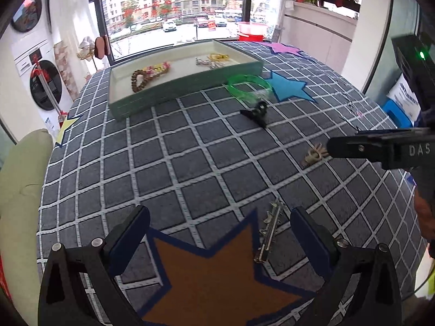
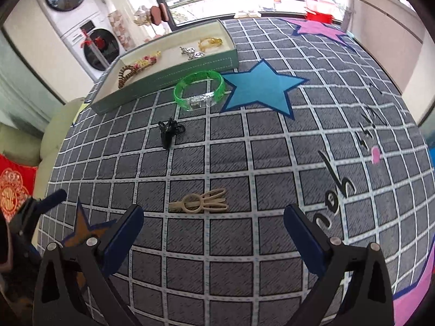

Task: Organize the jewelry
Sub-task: 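Grasp the silver barrette with the left tool while the right tool grasps the beige knotted hair clip, then carry the barrette and beige hair clip over the white tray with both tools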

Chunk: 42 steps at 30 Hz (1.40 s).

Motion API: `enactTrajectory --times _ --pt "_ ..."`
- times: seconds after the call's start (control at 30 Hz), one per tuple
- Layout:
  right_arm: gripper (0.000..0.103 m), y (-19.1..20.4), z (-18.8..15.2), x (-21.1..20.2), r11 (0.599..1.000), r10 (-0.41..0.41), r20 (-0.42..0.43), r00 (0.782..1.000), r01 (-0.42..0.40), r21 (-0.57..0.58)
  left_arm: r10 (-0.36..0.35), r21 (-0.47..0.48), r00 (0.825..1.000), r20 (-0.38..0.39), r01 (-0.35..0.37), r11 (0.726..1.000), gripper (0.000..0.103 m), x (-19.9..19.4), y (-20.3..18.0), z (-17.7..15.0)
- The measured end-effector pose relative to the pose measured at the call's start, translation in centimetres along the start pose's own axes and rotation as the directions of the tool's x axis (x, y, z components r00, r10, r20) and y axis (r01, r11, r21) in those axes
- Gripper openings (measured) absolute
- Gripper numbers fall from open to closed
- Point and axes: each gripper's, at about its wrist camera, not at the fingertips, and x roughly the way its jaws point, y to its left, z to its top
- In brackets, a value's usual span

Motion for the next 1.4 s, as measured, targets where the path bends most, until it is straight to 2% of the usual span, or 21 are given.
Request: enactTrajectory --times 0.13,0.2,0.3,0.33,0.5,0.53,0.6,0.67,0.7,0.73,0.77,0.8,0.83,0.87,0.93,0.97,1.0,1.1,1.2,1.4 --pt "0.086 0.8 0.0 0.6 0.999 -0.02 -0.019 1.0 0.021 0.043 0.001 0.018 1.0 -0.005 -0.001 1.0 0.103 0.3 -0.6 -0.2" --pt "0.076 1.0 0.0 1.1 0.997 -0.018 -0.03 0.999 0.02 0.076 -0.001 0.018 1.0 -0.006 0.001 1.0 0.103 0.5 -0.7 -0.4" --pt "0.069 1.4 0.0 1.7 0.993 -0.021 -0.048 0.999 0.026 0.116 -0.004 0.016 1.0 -0.009 0.004 1.0 0.103 0.6 -0.8 -0.7" --pt "0.068 1.7 0.0 1.8 0.992 -0.026 -0.049 0.998 0.031 0.121 -0.007 0.017 1.0 -0.01 0.007 1.0 0.094 0.7 -0.9 -0.8" --pt "0.059 3.2 0.1 2.7 0.99 -0.09 -0.057 0.994 0.096 0.103 -0.011 0.023 0.999 -0.032 0.011 1.0 0.091 1.4 -1.2 -1.2" --pt "0.058 3.5 0.1 2.8 0.989 -0.106 -0.057 0.993 0.111 0.093 -0.015 0.025 0.999 -0.033 0.016 1.0 0.086 1.5 -1.3 -1.2" --pt "0.048 4.0 0.1 3.0 0.987 -0.147 -0.056 0.988 0.15 0.064 -0.023 0.028 0.999 -0.04 0.025 0.999 0.083 1.6 -1.5 -1.2" --pt "0.042 4.3 -0.1 3.0 0.986 -0.163 -0.052 0.985 0.165 0.038 -0.018 0.039 0.999 -0.039 0.02 0.999 0.083 1.7 -1.8 -1.3" --pt "0.031 4.3 -0.2 3.0 0.985 -0.17 -0.054 0.984 0.171 0.027 -0.024 0.042 0.999 -0.04 0.026 0.999 0.081 1.7 -1.9 -1.3" --pt "0.031 4.3 -0.2 2.9 0.984 -0.177 -0.051 0.983 0.178 0.019 -0.027 0.045 0.999 -0.038 0.029 0.999 0.077 1.7 -2.0 -1.2" --pt "0.026 4.2 -0.3 2.8 0.986 -0.167 -0.049 0.985 0.167 0.015 -0.029 0.051 0.999 -0.039 0.031 0.998 0.075 1.7 -2.1 -1.2" --pt "0.014 4.1 -0.5 2.8 0.987 -0.158 -0.049 0.986 0.159 0.01 -0.029 0.058 0.999 -0.039 0.032 0.998 0.073 1.7 -2.3 -1.1" --pt "0.009 3.9 -0.6 2.7 0.989 -0.147 -0.05 0.988 0.148 0.008 -0.035 0.064 0.999 -0.039 0.038 0.997 0.067 1.7 -2.4 -1.1" --pt "0.008 3.7 -0.7 2.6 0.99 -0.138 -0.048 0.989 0.138 0.006 -0.042 0.068 0.998 -0.038 0.044 0.997 0.063 1.6 -2.6 -1.1" --pt "0.008 3.3 -1.0 2.4 0.993 -0.115 -0.039 0.993 0.115 0.002 -0.044 0.088 0.998 -0.035 0.047 0.995 0.044 1.5 -2.9 -1.0" --pt "0.008 3.2 -1.1 2.3 0.994 -0.106 -0.035 0.994 0.106 0.001 -0.045 0.097 0.998 -0.035 0.049 0.994 0.04 1.4 -3.1 -1.0" --pt "0.008 3.0 -1.3 2.2 0.995 -0.097 -0.03 0.995 0.098 0.001 -0.047 0.103 0.998 -0.036 0.051 0.993 0.031 1.4 -3.3 -1.0" --pt "0.008 2.6 -1.7 2.0 0.998 -0.068 -0.017 0.998 0.068 0.009 -0.044 0.106 0.998 -0.034 0.047 0.993 0.031 1.3 -3.5 -1.0" --pt "0.008 2.2 -2.1 1.6 0.999 -0.032 -0.006 0.999 0.032 0.021 -0.069 0.058 0.997 -0.034 0.071 0.996 0.031 1.2 -2.8 -1.0" --pt "0.007 1.6 -2.5 0.7 1.0 -0.011 0.027 1.0 0.01 0.026 -0.101 -0.04 0.995 -0.019 0.1 0.994 0.031 0.6 -0.8 -0.9"
